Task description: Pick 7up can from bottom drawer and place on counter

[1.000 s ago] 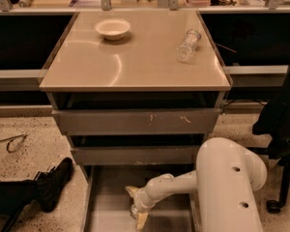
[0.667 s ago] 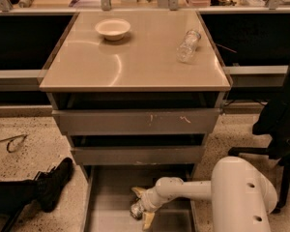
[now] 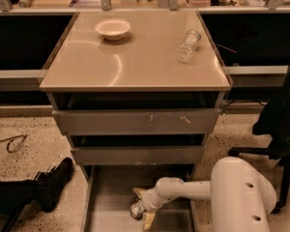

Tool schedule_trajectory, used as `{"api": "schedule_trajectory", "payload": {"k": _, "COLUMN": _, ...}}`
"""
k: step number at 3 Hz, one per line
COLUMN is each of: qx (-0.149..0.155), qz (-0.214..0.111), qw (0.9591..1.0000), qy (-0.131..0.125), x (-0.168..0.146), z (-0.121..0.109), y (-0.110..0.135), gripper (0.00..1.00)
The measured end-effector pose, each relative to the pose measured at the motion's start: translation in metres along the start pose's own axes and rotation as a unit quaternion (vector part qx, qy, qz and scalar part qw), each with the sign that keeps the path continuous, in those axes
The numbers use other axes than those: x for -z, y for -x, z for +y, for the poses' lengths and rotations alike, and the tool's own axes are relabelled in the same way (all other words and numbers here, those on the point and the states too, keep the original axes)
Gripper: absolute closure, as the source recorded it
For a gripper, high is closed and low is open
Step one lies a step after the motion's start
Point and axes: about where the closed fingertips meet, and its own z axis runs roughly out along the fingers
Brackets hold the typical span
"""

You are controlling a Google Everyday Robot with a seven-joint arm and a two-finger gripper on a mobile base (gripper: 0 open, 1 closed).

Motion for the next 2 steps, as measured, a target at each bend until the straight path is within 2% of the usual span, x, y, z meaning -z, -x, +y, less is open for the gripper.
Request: {"api": "schedule_trajectory", "payload": {"k": 2, "qx": -0.039, "qz": 0.0, "qw": 0.9991, "qy": 0.017, "x": -0.0085, "z": 0.0054, "y": -0.018, "gripper": 0.0}}
